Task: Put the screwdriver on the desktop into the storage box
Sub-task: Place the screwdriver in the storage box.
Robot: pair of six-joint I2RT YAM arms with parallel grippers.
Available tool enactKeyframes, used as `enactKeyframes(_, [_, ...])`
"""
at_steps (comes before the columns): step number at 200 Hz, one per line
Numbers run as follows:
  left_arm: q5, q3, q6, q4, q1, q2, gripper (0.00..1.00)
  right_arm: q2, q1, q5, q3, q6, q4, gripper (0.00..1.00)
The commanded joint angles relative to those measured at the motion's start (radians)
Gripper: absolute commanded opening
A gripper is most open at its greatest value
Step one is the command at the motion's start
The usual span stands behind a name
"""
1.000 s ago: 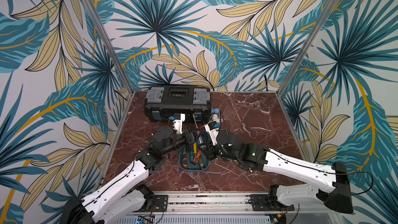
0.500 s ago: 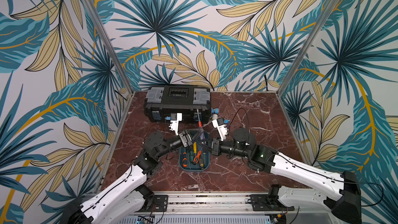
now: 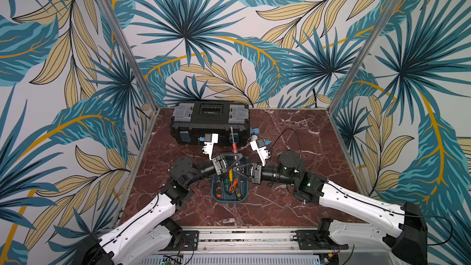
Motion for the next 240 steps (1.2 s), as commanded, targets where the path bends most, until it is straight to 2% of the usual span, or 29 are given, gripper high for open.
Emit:
enactKeyframes(1, [-0.009,0.01,0.05,0.027,0.011,-0.011,0.0,-0.004,0.001,-0.031,-0.01,0.028,0.031,0.0])
enactKeyframes(12, [-0.032,0.019,0.07,-0.03,0.012,-0.017,0.0,-0.009,0.001,-0.02,0.003,0.008,-0.013,0.0])
enactKeyframes(16, [-0.045,0.025,0.085,-0.058,0.011,-0.022,0.0,-0.012,0.001,-0.014,0.013,-0.007,-0.043,0.04])
enactKeyframes(23, [-0.076,0.041,0.124,-0.156,0.013,-0.029,0.0,-0.02,0.001,0.017,0.036,-0.04,-0.126,0.12])
enactKeyframes(24, [-0.083,0.046,0.131,-0.174,0.012,-0.03,0.0,-0.023,0.001,0.03,0.042,-0.05,-0.155,0.16])
enactKeyframes(33, [-0.163,0.087,0.194,-0.353,0.014,-0.043,0.0,-0.037,0.001,0.095,0.078,-0.099,-0.277,0.31])
enactKeyframes(34, [-0.174,0.09,0.202,-0.374,0.014,-0.045,0.0,-0.04,0.001,0.117,0.087,-0.111,-0.311,0.35])
enactKeyframes(43, [-0.257,0.12,0.258,-0.509,0.014,-0.049,0.0,-0.05,0.001,0.233,0.13,-0.163,-0.476,0.47])
enactKeyframes(58, [-0.324,0.136,0.319,-0.629,0.016,-0.041,0.0,-0.052,0.001,0.466,0.194,-0.208,-0.726,0.55])
enactKeyframes(76, [-0.336,0.15,0.404,-0.724,0.017,-0.007,0.0,-0.037,-0.005,0.771,0.245,-0.182,-0.994,0.61])
enactKeyframes(90, [-0.346,0.163,0.455,-0.799,0.017,0.042,0.0,-0.037,-0.03,0.892,0.239,-0.134,-1.114,0.66])
enactKeyframes(113, [-0.341,0.137,0.508,-0.811,0.003,0.125,0.0,-0.087,-0.082,0.904,0.154,-0.093,-1.128,0.72])
enactKeyframes(137, [-0.411,0.132,0.558,-0.855,-0.038,0.223,0.0,-0.147,-0.125,0.912,0.069,-0.045,-1.129,0.78])
enactKeyframes(142, [-0.423,0.137,0.561,-0.862,-0.046,0.246,0.0,-0.155,-0.166,0.903,0.055,-0.039,-1.129,0.79])
enactKeyframes(176, [-0.489,0.178,0.578,-0.888,-0.103,0.368,0.0,-0.129,-0.241,0.833,0.009,-0.058,-1.127,0.8])
enactKeyframes(240, [-0.487,0.18,0.562,-0.885,-0.104,0.403,0.0,-0.083,-0.317,0.764,-0.036,-0.071,-1.102,0.79])
